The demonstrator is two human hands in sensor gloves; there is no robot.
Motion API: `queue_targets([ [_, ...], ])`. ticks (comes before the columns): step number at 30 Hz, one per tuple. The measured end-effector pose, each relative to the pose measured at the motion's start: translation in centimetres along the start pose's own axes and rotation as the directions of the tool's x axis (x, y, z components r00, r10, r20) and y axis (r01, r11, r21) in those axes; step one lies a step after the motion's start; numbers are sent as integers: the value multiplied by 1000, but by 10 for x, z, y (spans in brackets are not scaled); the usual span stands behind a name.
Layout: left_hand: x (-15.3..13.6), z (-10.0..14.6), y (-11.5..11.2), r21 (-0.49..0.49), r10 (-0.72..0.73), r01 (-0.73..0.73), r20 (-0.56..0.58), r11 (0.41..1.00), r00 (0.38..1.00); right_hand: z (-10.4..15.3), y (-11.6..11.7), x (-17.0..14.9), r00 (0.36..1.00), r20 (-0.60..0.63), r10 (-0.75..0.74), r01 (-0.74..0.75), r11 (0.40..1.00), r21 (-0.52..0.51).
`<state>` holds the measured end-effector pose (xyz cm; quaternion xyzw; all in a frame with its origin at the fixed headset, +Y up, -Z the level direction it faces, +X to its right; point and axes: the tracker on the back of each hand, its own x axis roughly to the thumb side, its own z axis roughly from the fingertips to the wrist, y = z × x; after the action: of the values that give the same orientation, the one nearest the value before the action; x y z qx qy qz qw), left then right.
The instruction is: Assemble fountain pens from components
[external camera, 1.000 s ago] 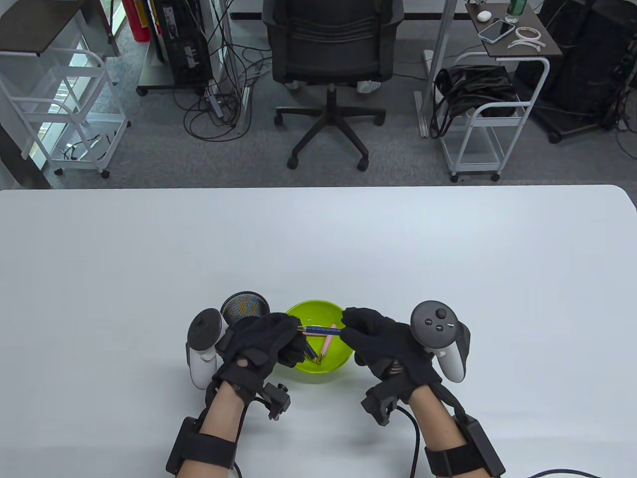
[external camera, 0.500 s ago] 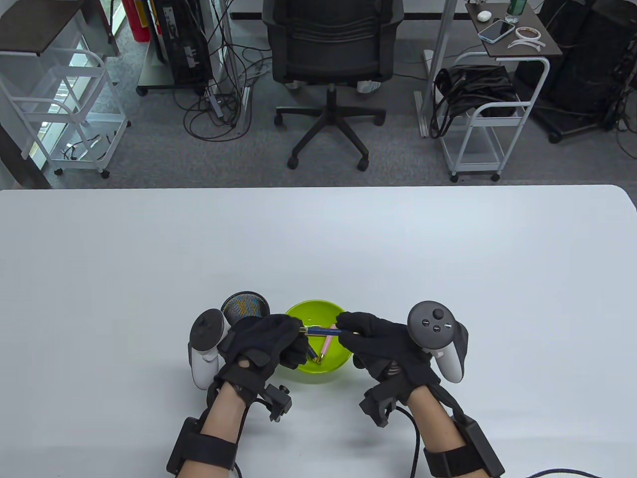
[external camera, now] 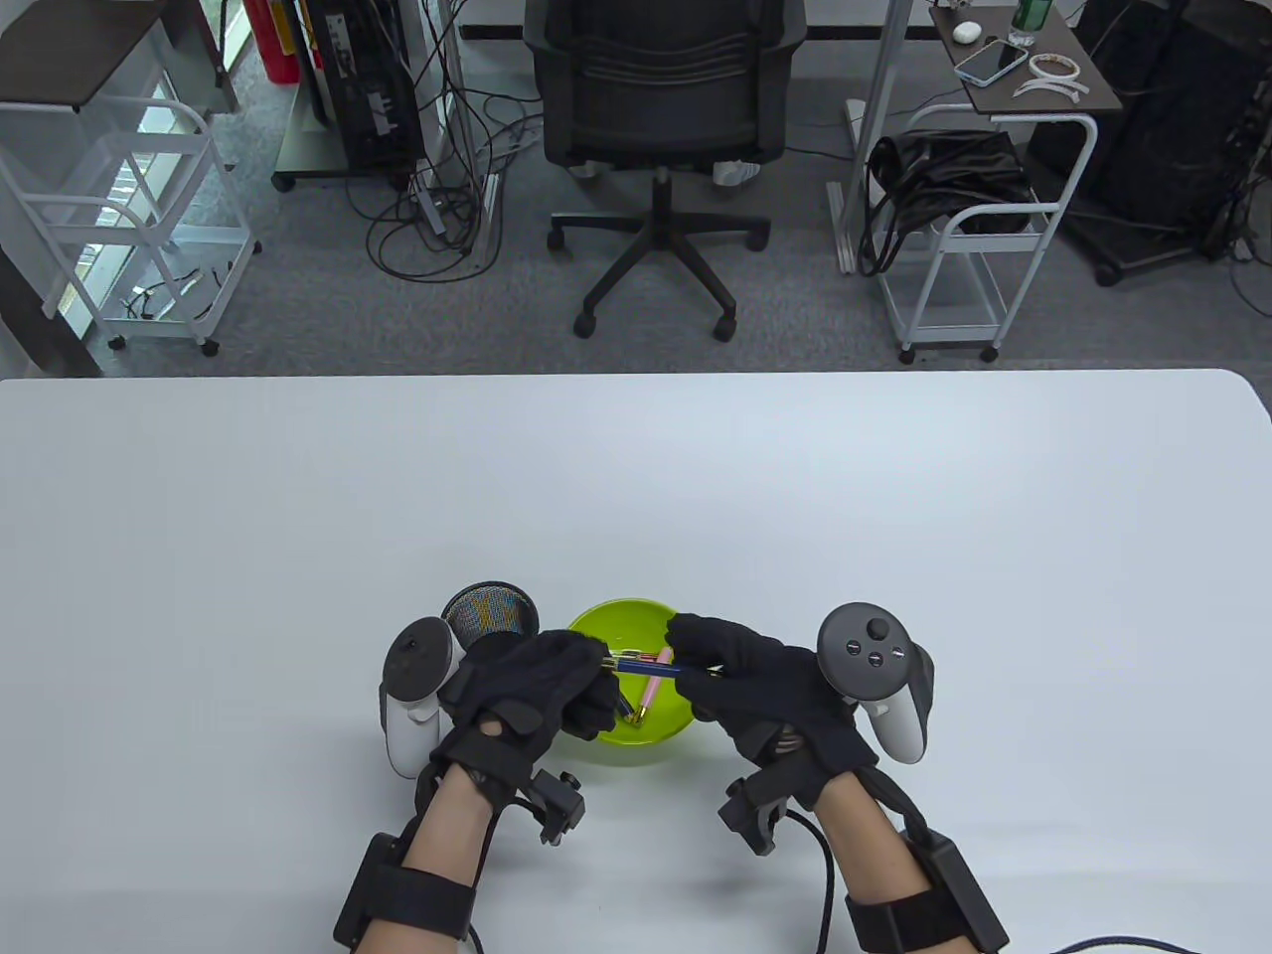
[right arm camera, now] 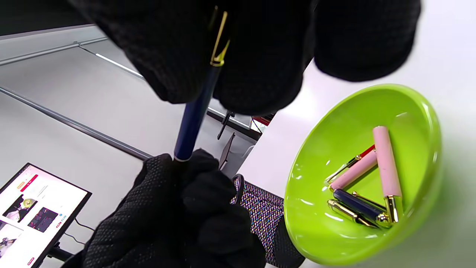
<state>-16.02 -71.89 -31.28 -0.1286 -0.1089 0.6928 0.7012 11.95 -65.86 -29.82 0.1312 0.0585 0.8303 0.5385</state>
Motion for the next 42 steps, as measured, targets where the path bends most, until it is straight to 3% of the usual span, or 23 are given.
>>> queue_targets([
  [6,-1,-1,-1,-9,-3,3,-3,1000,1000,1,0,-4,999,-43,1,-3,999,-38],
  [10,0,-1,1,2,-15,15,-1,1000,1000,0,2,1,999,-4,40,-40,999,33],
  [17,3,-1,0,-18,-51,52,28,999,998,1,0,3,997,-3,80,-80,997,-6],
  [25,5,-2,3,-35,-82,84,54,996,995,0,-1,2,997,-8,75,-74,997,21],
  [34,4,-2,0,-31,-109,111,49,993,993,-6,-2,-13,996,-68,-58,63,995,71],
  [36,2,-2,0,12,-85,84,51,996,995,-6,-3,-15,993,-74,-95,99,994,46],
  [42,-4,-2,2,15,-77,76,19,997,997,-3,-17,-25,969,-155,-192,182,980,-77],
])
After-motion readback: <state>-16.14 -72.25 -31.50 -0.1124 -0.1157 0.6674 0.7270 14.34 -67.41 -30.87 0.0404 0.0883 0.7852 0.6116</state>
